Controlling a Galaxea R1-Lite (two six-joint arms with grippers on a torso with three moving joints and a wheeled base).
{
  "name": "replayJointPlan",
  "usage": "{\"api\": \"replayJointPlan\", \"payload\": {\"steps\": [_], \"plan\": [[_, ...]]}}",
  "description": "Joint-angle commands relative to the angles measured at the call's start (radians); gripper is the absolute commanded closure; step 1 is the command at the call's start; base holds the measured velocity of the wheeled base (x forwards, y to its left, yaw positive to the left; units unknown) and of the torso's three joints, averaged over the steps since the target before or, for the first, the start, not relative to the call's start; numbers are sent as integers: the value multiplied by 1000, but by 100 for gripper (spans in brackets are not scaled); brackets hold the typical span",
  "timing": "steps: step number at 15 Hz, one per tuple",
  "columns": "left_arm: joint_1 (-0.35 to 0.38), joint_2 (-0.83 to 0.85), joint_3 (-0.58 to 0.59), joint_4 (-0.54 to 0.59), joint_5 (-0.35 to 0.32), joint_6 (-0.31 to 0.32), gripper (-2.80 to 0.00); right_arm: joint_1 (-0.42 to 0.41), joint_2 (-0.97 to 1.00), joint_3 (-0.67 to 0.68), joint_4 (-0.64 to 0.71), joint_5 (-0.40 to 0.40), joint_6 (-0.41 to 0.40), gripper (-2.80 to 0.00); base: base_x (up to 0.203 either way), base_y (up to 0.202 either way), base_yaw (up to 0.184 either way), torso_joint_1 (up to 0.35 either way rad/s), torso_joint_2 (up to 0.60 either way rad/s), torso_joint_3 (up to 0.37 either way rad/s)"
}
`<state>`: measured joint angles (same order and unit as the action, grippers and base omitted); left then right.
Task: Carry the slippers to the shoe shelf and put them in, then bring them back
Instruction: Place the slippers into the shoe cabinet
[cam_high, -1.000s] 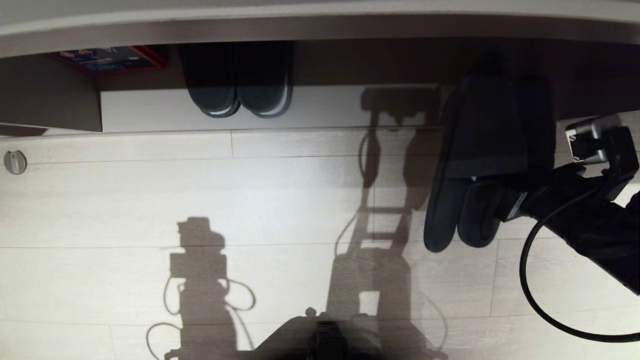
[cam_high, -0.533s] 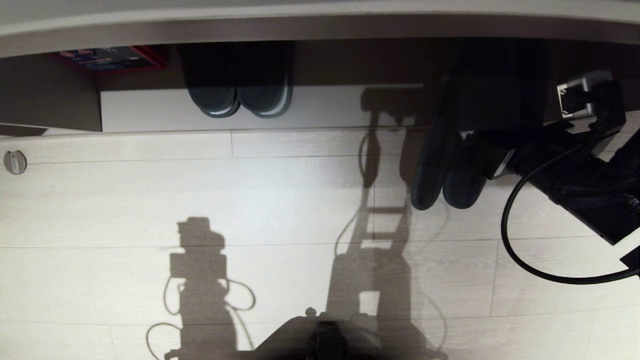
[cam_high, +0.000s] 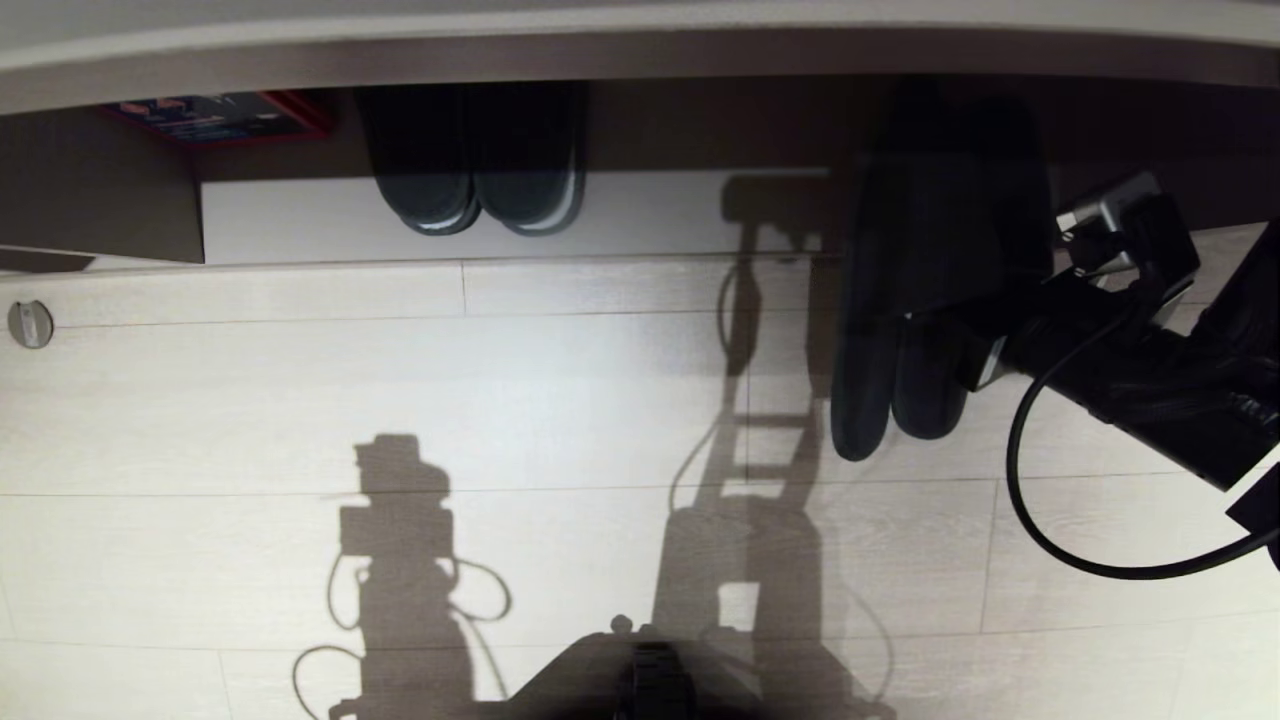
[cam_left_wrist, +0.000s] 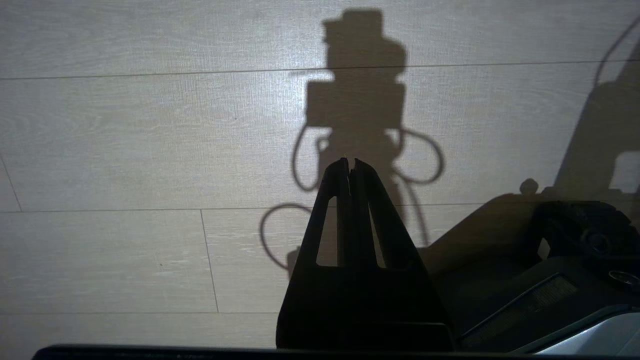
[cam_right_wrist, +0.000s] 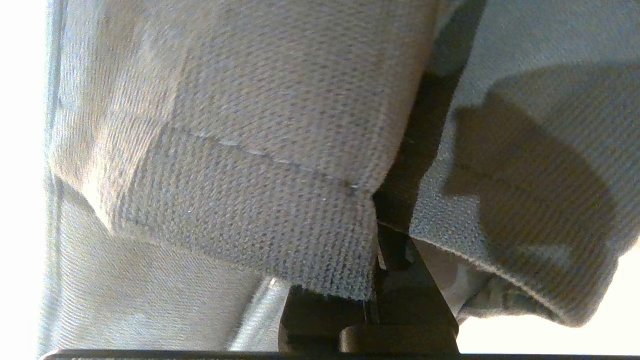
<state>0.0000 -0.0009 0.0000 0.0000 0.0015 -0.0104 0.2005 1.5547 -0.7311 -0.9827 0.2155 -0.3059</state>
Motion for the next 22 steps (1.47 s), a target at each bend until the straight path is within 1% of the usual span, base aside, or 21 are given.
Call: {"api": "replayJointPlan", "payload": {"steps": [1, 3, 5, 7, 9, 12, 18, 22], "plan": [[1, -1, 0, 0, 0, 0, 0, -45, 7, -17, -3, 47, -31, 0, 0, 0, 0, 0, 0, 0], [1, 0, 0, 0, 0, 0, 0, -85, 11, -71, 24, 114, -57, 0, 0, 0, 0, 0, 0, 0], [2, 1, 0, 0, 0, 0, 0, -102, 26, -123, 36, 176, -59, 0, 0, 0, 0, 0, 0, 0], [0, 0, 0, 0, 0, 0, 0, -114, 51, -170, 37, 218, -69, 0, 0, 0, 0, 0, 0, 0], [1, -1, 0, 0, 0, 0, 0, -114, 81, -236, 52, 222, -88, 0, 0, 0, 0, 0, 0, 0], [0, 1, 0, 0, 0, 0, 0, -115, 98, -310, 97, 216, -93, 0, 0, 0, 0, 0, 0, 0], [0, 0, 0, 0, 0, 0, 0, -107, 134, -347, 91, 221, -108, 0, 0, 0, 0, 0, 0, 0], [0, 0, 0, 0, 0, 0, 0, -103, 164, -403, 104, 225, -154, 0, 0, 0, 0, 0, 0, 0]]}}
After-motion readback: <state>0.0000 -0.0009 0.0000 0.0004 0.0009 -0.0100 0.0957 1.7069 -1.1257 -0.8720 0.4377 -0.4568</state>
